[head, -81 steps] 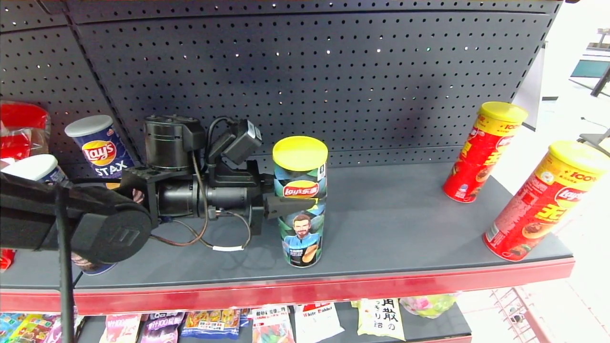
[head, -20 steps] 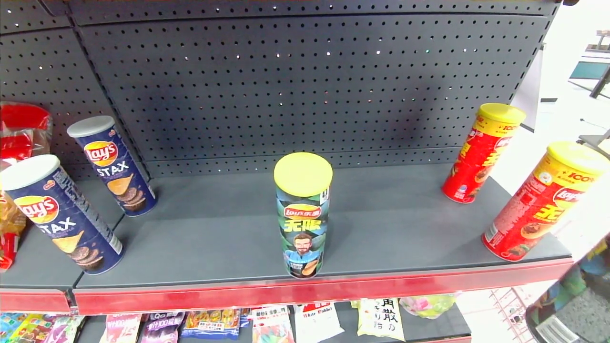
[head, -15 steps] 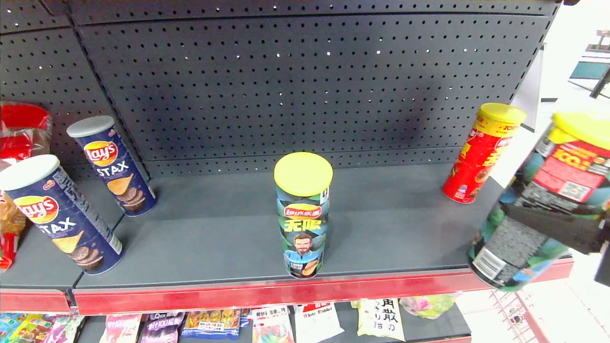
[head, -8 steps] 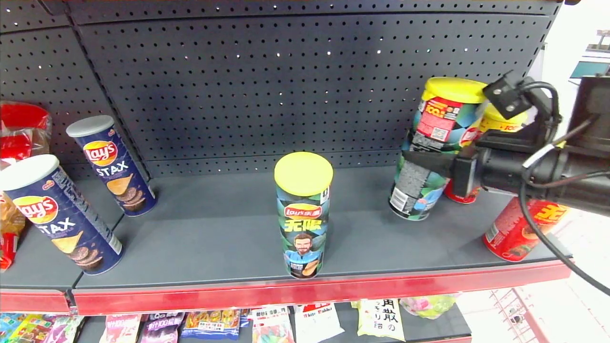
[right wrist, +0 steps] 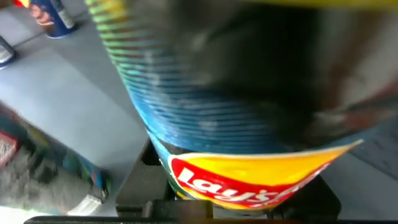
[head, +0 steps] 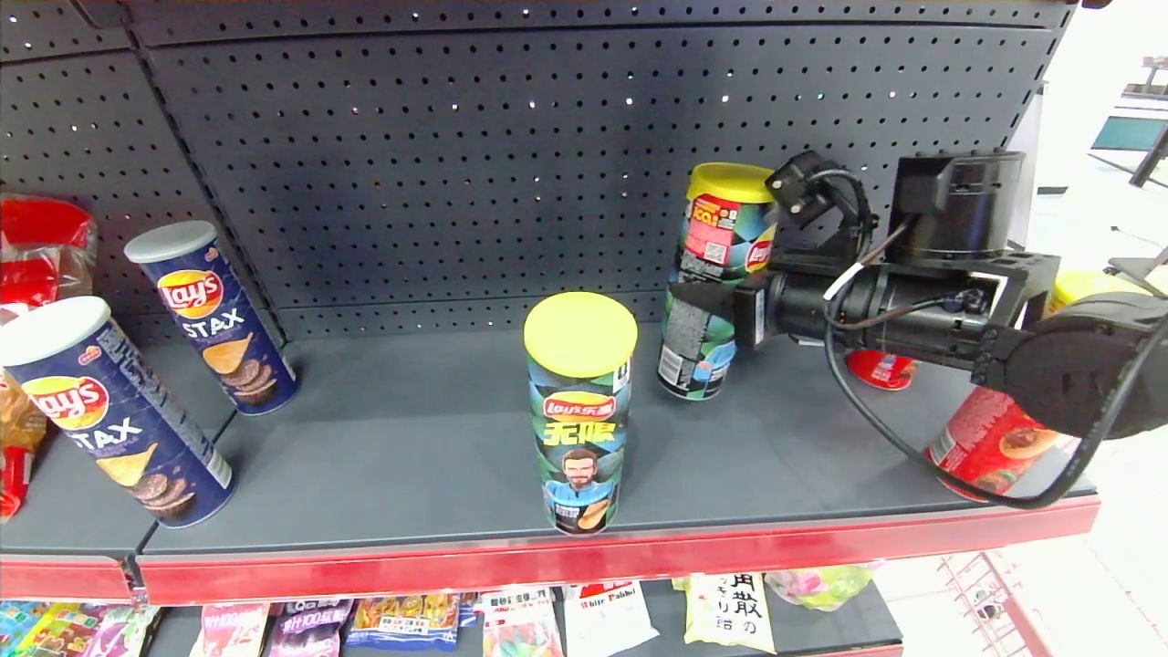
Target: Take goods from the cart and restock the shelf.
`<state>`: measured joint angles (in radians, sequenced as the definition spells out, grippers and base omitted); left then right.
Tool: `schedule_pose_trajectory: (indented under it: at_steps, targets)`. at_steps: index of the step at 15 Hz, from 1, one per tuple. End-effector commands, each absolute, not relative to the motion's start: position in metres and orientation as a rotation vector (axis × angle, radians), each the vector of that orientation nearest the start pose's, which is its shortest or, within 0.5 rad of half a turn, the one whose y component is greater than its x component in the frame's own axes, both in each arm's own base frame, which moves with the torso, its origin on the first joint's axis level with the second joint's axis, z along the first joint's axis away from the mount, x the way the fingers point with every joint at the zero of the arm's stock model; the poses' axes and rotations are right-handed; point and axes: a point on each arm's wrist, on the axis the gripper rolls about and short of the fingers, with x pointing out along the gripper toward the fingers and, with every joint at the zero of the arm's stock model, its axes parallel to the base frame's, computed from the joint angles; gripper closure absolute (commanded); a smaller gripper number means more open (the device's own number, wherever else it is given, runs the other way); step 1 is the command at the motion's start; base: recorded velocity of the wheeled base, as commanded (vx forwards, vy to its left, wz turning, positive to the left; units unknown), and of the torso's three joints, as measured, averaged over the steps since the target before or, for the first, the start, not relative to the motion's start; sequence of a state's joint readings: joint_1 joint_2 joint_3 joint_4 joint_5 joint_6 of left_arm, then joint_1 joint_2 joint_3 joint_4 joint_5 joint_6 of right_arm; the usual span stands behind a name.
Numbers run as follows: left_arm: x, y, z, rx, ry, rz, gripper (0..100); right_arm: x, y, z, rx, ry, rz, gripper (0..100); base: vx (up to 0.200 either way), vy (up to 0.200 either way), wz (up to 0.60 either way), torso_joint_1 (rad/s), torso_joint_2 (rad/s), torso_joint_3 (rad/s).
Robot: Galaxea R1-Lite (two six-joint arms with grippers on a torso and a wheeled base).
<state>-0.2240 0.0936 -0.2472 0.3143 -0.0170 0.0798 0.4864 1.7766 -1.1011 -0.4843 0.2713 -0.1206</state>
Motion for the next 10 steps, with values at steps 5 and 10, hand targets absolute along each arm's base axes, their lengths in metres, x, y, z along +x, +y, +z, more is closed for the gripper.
schedule_pose_trajectory:
  at_steps: [5, 10]
  targets:
    - [-0.034, 0.008, 0.111, 0.099, 0.165, -0.243, 0, 0.325, 0.194, 0.205, -0.142, 0.148, 0.828, 100, 0.000, 0.000, 0.00, 0.000, 0.00, 0.000]
    - [-0.034, 0.008, 0.111, 0.101, 0.165, -0.220, 0, 0.336, 0.204, 0.198, -0.139, 0.135, 0.868, 100, 0.000, 0.000, 0.00, 0.000, 0.00, 0.000]
